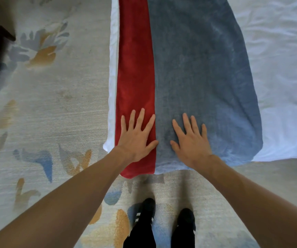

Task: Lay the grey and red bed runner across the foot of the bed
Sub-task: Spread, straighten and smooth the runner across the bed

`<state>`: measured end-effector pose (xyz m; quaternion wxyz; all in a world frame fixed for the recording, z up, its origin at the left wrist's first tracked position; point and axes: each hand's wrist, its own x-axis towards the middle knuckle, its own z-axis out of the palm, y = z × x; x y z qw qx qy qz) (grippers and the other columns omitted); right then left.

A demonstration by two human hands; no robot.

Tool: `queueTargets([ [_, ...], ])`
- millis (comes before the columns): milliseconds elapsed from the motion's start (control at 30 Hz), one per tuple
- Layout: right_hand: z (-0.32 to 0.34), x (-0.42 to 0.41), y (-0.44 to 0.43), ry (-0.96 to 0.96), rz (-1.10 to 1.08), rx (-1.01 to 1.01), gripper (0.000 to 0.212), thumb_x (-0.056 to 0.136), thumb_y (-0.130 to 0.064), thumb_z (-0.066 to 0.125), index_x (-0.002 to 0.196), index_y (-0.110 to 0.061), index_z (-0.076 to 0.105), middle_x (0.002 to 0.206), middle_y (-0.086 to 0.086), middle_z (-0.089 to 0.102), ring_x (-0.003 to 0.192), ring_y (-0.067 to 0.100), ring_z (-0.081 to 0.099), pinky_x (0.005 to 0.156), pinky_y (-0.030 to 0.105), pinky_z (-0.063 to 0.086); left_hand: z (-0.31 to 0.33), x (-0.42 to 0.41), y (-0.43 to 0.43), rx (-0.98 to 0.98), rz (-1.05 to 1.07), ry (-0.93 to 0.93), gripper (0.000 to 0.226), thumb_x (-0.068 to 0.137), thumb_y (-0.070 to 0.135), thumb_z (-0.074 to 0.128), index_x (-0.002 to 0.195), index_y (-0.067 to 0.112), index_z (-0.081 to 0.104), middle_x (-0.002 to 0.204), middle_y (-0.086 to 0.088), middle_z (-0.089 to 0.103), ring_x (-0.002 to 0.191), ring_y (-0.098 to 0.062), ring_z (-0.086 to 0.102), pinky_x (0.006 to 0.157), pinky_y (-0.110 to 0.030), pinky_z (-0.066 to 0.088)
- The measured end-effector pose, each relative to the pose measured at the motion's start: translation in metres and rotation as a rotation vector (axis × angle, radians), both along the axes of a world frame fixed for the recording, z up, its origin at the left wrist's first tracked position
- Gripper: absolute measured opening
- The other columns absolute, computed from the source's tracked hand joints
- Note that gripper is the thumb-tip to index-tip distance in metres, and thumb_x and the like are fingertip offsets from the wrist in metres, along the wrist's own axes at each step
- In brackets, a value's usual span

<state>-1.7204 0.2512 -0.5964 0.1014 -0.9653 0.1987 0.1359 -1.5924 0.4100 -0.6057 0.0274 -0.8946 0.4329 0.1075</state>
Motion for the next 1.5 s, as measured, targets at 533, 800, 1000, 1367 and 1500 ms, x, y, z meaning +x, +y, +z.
queueTargets([
  [533, -0.018, 0.026, -0.037, 0.032, -0.355, 0.046, 0.080, 0.083, -0.068, 0.006, 0.149, -0.024, -0.007, 0.156, 0.012, -0.020, 0.142, 0.035, -0.019, 0.105, 0.069, -0.009, -0.026, 0.056, -0.011, 0.038, 0.209, 0.138, 0.091, 0.067, 0.090, 0.003, 0.136, 0.042, -0.033, 0.152, -0.007, -0.031, 0.138, -0.029, -0.031, 0.110, -0.060, -0.015],
  [800, -0.018, 0.102, -0.008, -0.152, -0.846, -0.035, 0.077, 0.089, -0.055, 0.034, 0.149, -0.010, 0.017, 0.158, 0.016, 0.006, 0.141, 0.047, 0.000, 0.106, 0.073, 0.002, -0.029, 0.061, -0.011, -0.031, 0.110, 0.088, 0.092, 0.076, 0.084, 0.012, 0.145, 0.034, -0.020, 0.156, -0.018, -0.010, 0.142, -0.037, -0.014, 0.109, -0.063, -0.011],
  [1000, -0.035, 0.105, -0.008, -0.121, -0.874, -0.186, 0.077, 0.087, -0.059, 0.025, 0.149, -0.015, 0.016, 0.158, 0.013, 0.009, 0.141, 0.046, 0.004, 0.107, 0.070, 0.005, -0.020, 0.065, -0.015, -0.122, -0.053, -0.046, 0.086, 0.081, 0.067, 0.035, 0.148, 0.015, 0.020, 0.151, -0.032, 0.013, 0.143, -0.043, 0.007, 0.111, -0.066, 0.004],
  [1367, -0.044, 0.108, -0.011, -0.146, -0.934, -0.226, 0.077, 0.086, -0.063, 0.023, 0.149, -0.021, 0.014, 0.159, 0.007, 0.008, 0.143, 0.041, -0.001, 0.110, 0.067, 0.001, -0.004, 0.162, -0.125, -0.082, -0.452, -0.138, 0.074, 0.082, 0.061, 0.024, 0.148, 0.029, 0.018, 0.158, -0.013, 0.011, 0.145, -0.035, 0.004, 0.107, -0.071, 0.004],
  [1500, -0.048, 0.108, -0.014, -0.131, -0.921, -0.228, 0.079, 0.085, -0.064, 0.026, 0.149, -0.020, 0.016, 0.159, 0.008, 0.010, 0.143, 0.041, 0.000, 0.110, 0.067, 0.003, -0.005, 0.189, -0.186, -0.045, -0.412, -0.054, 0.075, 0.082, 0.066, 0.020, 0.148, 0.037, 0.000, 0.159, -0.007, -0.007, 0.144, -0.034, -0.011, 0.101, -0.076, -0.001],
])
